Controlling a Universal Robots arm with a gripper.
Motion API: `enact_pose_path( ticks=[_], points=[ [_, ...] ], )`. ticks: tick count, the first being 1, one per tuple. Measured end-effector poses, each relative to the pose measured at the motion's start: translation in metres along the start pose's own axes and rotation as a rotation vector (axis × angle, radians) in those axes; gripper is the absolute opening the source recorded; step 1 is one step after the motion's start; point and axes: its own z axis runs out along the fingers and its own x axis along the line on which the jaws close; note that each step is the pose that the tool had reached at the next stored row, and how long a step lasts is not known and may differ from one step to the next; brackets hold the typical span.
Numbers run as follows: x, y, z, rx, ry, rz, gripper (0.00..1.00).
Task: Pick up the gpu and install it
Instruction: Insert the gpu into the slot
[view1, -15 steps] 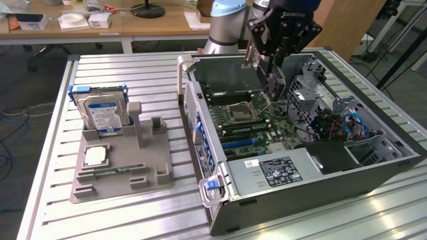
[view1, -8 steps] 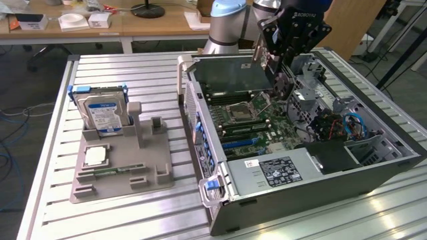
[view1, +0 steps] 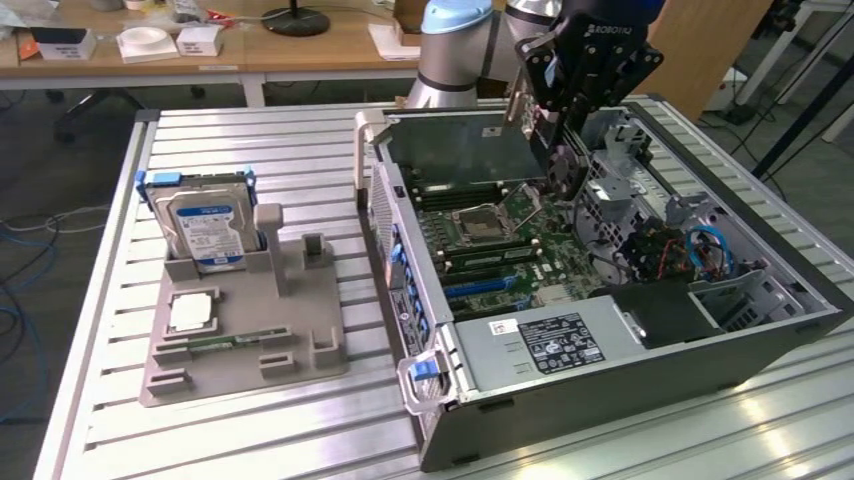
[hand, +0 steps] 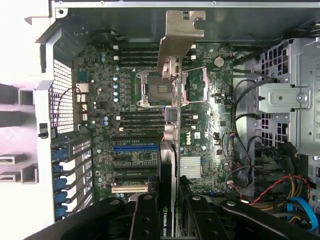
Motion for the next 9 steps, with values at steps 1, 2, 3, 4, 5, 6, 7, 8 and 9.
enact_pose_path(
  ticks=[1, 2, 3, 4, 5, 6, 7, 8, 9],
  points=[
    [0.0000, 0.0000, 0.0000, -0.0001, 0.0000, 0.000, 0.26],
    [0.0000, 0.0000, 0.0000, -0.0001, 0.0000, 0.000, 0.26],
    [0.0000, 0.0000, 0.0000, 0.0000, 0.0000, 0.000, 0.26],
    [0.0000, 0.0000, 0.0000, 0.0000, 0.0000, 0.000, 0.26],
    [0.0000, 0.0000, 0.0000, -0.0001, 0.0000, 0.000, 0.26],
    [0.0000, 0.0000, 0.0000, -0.0001, 0.0000, 0.000, 0.26],
    [0.0000, 0.0000, 0.0000, 0.0000, 0.0000, 0.000, 0.26],
    [0.0000, 0.0000, 0.0000, -0.0001, 0.0000, -0.001, 0.26],
    [0.0000, 0.0000, 0.0000, -0.0001, 0.0001, -0.004, 0.26]
  ],
)
